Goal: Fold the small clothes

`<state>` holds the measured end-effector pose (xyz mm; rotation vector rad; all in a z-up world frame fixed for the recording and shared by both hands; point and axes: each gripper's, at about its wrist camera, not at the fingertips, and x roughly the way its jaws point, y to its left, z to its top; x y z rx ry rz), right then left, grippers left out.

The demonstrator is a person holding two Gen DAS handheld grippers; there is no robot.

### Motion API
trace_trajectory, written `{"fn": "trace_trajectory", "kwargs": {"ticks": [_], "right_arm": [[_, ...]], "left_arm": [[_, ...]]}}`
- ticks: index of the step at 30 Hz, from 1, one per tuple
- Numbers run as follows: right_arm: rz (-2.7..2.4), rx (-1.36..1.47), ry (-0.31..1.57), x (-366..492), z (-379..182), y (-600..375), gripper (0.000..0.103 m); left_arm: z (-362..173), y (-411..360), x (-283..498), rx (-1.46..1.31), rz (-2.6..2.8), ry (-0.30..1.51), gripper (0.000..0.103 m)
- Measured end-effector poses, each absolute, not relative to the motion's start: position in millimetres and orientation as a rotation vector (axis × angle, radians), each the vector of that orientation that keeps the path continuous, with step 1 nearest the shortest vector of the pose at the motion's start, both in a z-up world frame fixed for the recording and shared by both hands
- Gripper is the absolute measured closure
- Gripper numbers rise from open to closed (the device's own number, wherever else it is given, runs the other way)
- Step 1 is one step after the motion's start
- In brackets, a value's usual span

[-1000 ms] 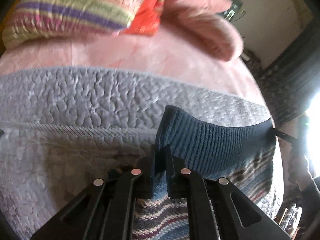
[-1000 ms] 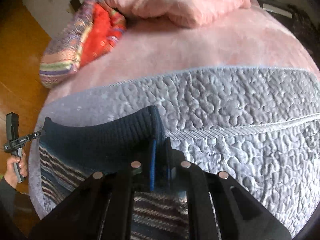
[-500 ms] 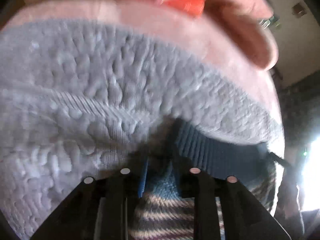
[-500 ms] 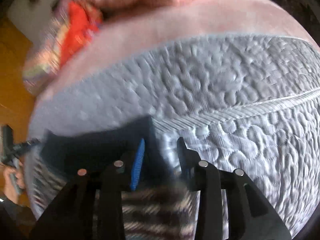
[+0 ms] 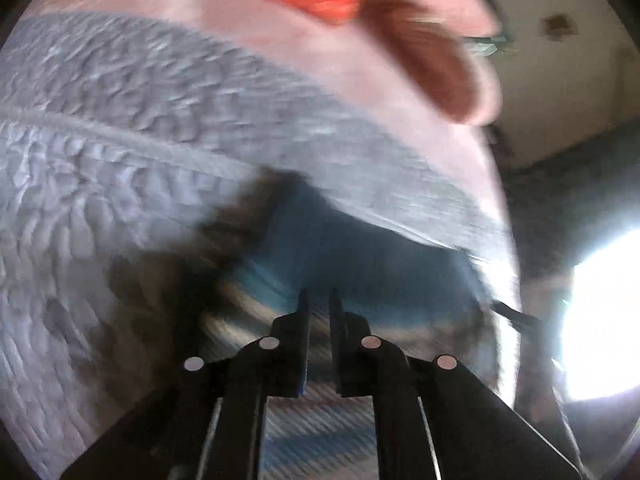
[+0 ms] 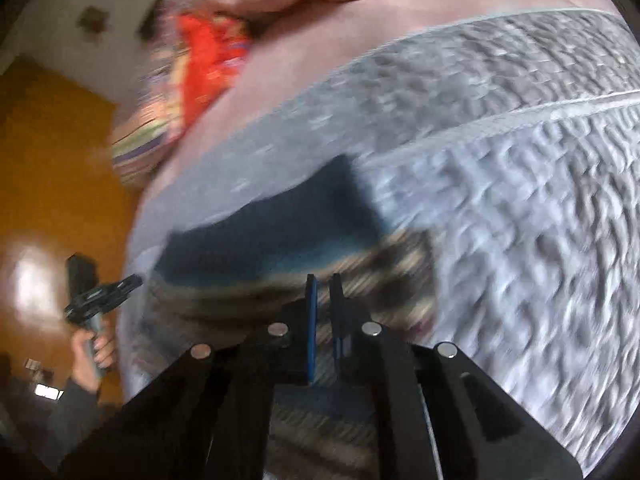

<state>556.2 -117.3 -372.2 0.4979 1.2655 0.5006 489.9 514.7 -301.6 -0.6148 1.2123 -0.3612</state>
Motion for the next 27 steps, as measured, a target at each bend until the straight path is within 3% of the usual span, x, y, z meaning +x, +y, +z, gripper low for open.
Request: {"fn": "trace_trajectory", "kwargs": {"ticks": [3, 5, 6, 8, 11, 15, 17, 18, 21, 24, 25, 27], "right_arm": [[0.542, 0.492, 1.321, 528, -386, -114, 0.096], [0.485, 0.437, 1.362, 520, -410, -114, 0.103], [0.488, 0.443, 1.35, 518, -415, -117, 0.103], [0.46, 0.466, 1.348, 513, -405, -120, 0.099], [0.539, 0.456, 1.295, 489, -367, -119, 0.095], [0.569, 0.407, 1.332, 445, -366, -117, 0.095], [0.511, 0.378, 1.381, 435, -388, -123, 0.103], [0.483, 0.379, 1.398, 433, -400, -129, 0.103], [0.477, 0.4, 1.377, 426, -384, -131, 0.1], [0.453, 0.389, 1.349, 416, -369, -140, 0.098], [0.395, 0.372, 1.373, 418, -379, -147, 0.103], [0.332, 0.392, 1.401, 423, -393, -159, 0.103]], "left_arm": [[-319, 515, 461, -0.595, -0.34, 1.269, 0.094], [-349, 523, 451, -0.559, -0.256, 1.334, 0.095], [-352, 526, 444, -0.582, -0.252, 1.324, 0.101], [-343, 533, 437, -0.629, -0.227, 1.29, 0.101], [-305, 527, 405, -0.646, -0.332, 1.189, 0.092], [-312, 509, 363, -0.575, -0.365, 1.245, 0.091], [-338, 506, 353, -0.539, -0.314, 1.31, 0.094], [-349, 510, 348, -0.539, -0.298, 1.32, 0.101], [-341, 520, 341, -0.598, -0.294, 1.294, 0.101], [-327, 519, 332, -0.581, -0.314, 1.274, 0.088], [-330, 525, 328, -0.573, -0.298, 1.286, 0.09], [-338, 537, 320, -0.638, -0.278, 1.314, 0.101]]}}
